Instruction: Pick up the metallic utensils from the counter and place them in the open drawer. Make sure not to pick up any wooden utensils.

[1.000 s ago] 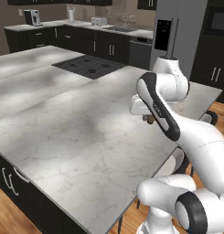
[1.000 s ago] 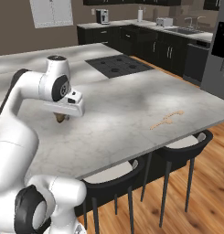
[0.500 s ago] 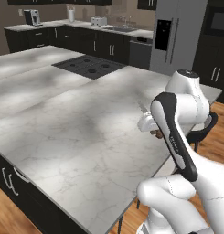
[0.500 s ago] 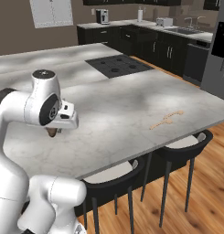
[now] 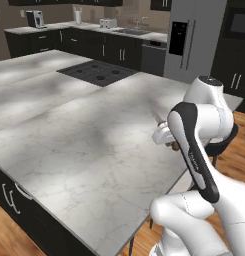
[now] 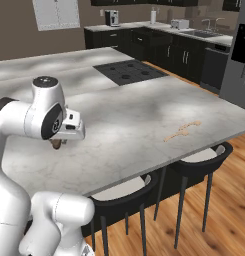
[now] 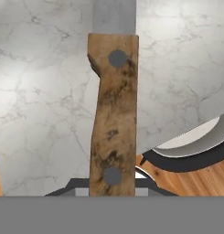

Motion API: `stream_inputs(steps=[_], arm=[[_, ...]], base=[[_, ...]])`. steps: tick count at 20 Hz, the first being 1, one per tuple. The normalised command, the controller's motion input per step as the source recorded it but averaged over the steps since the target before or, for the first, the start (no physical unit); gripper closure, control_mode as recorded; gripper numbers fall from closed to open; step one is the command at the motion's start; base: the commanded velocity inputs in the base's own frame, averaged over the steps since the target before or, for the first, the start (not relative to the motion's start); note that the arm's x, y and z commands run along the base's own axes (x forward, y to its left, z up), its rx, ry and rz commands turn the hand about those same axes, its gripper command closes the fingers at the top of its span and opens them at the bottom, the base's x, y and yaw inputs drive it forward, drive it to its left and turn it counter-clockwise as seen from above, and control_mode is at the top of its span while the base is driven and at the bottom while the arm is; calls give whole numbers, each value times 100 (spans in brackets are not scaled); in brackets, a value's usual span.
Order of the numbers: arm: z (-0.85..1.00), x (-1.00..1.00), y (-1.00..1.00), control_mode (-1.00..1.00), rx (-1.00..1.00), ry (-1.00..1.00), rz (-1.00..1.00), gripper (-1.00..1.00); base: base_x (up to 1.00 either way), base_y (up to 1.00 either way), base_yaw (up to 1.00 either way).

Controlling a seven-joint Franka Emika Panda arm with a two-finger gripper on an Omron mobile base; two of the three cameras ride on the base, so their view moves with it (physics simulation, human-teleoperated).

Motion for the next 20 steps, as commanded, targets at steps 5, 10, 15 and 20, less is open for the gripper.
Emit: stream_inputs(steps=[5, 10, 15, 20], arm=[[38, -22, -15, -100, 0, -1, 0, 100], [19, -37, -8, -100, -1, 4, 0, 100], [0, -31, 0, -100, -3, 17, 0, 100], [0, -3, 0, -100, 0, 1, 0, 100]], base=[[0, 0, 0], [0, 0, 0], [0, 0, 0], [0, 0, 0]])
